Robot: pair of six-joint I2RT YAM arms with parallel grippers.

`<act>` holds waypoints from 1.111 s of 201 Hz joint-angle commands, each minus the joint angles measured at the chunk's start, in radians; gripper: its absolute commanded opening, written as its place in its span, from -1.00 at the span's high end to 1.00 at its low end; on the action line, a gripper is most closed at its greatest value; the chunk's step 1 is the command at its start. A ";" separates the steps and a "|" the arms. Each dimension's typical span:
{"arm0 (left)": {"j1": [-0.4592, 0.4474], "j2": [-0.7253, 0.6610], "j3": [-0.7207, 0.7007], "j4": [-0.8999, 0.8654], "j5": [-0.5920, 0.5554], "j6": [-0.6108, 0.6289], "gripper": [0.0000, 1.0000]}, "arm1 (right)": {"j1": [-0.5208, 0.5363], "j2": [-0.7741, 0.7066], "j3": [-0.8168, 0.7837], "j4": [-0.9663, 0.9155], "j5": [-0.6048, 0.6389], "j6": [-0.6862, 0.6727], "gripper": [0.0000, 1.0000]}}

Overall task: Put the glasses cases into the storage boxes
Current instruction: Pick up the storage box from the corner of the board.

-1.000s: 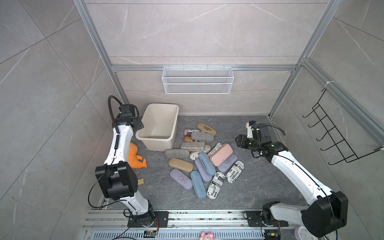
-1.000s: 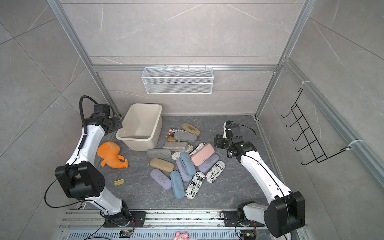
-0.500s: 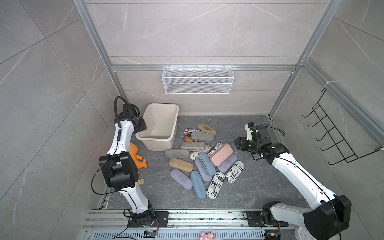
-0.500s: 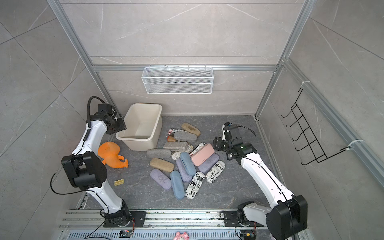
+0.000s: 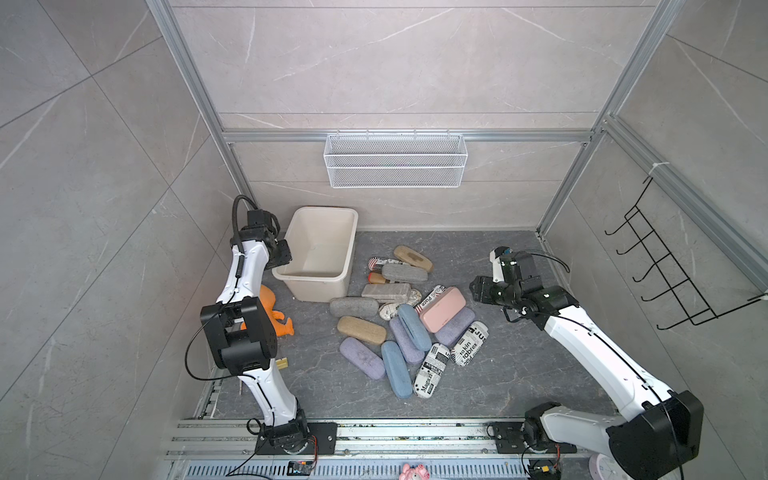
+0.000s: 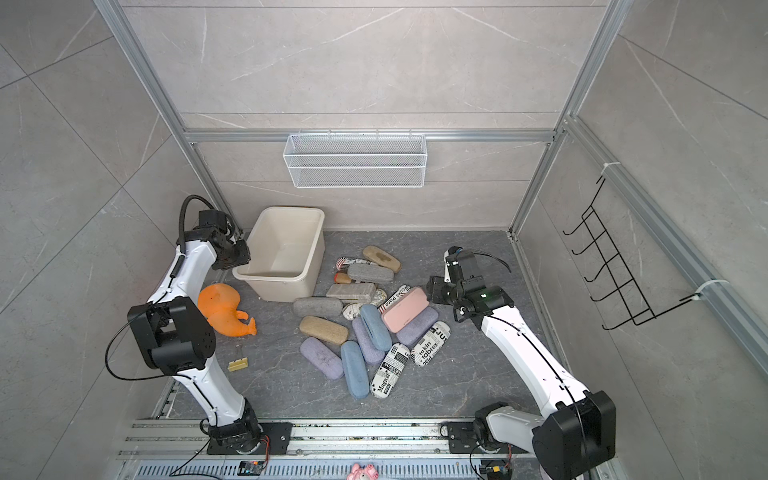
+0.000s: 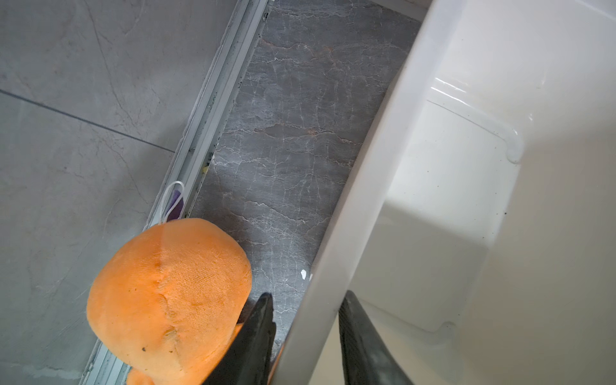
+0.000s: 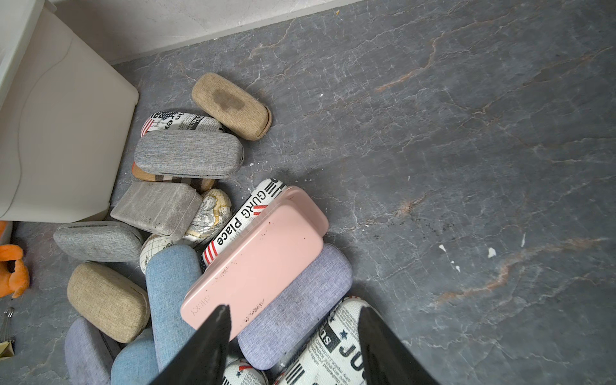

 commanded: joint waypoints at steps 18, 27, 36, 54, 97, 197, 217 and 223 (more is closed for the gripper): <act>0.003 -0.063 -0.084 -0.019 0.050 0.034 0.50 | 0.013 0.017 0.048 -0.025 0.001 -0.016 -0.27; 0.001 -0.075 -0.096 -0.023 0.061 0.035 0.56 | 0.012 0.021 0.053 -0.028 0.001 -0.017 -0.27; 0.002 -0.085 -0.108 -0.025 0.062 0.025 0.63 | 0.015 0.026 0.057 -0.027 -0.001 -0.015 -0.27; 0.002 -0.110 -0.128 -0.029 0.062 0.021 0.66 | 0.017 0.034 0.066 -0.027 -0.008 -0.011 -0.27; 0.002 -0.195 -0.176 -0.019 0.092 -0.001 0.82 | 0.027 0.046 0.082 -0.024 -0.012 -0.008 -0.27; 0.002 -0.546 -0.312 0.116 0.179 -0.125 1.00 | 0.069 0.059 0.165 -0.075 0.004 -0.026 -0.26; 0.001 -0.592 -0.342 0.138 0.223 -0.143 1.00 | 0.077 0.067 0.175 -0.079 0.005 -0.027 -0.26; 0.001 -0.604 -0.354 0.147 0.234 -0.148 1.00 | 0.079 0.071 0.178 -0.079 0.004 -0.026 -0.26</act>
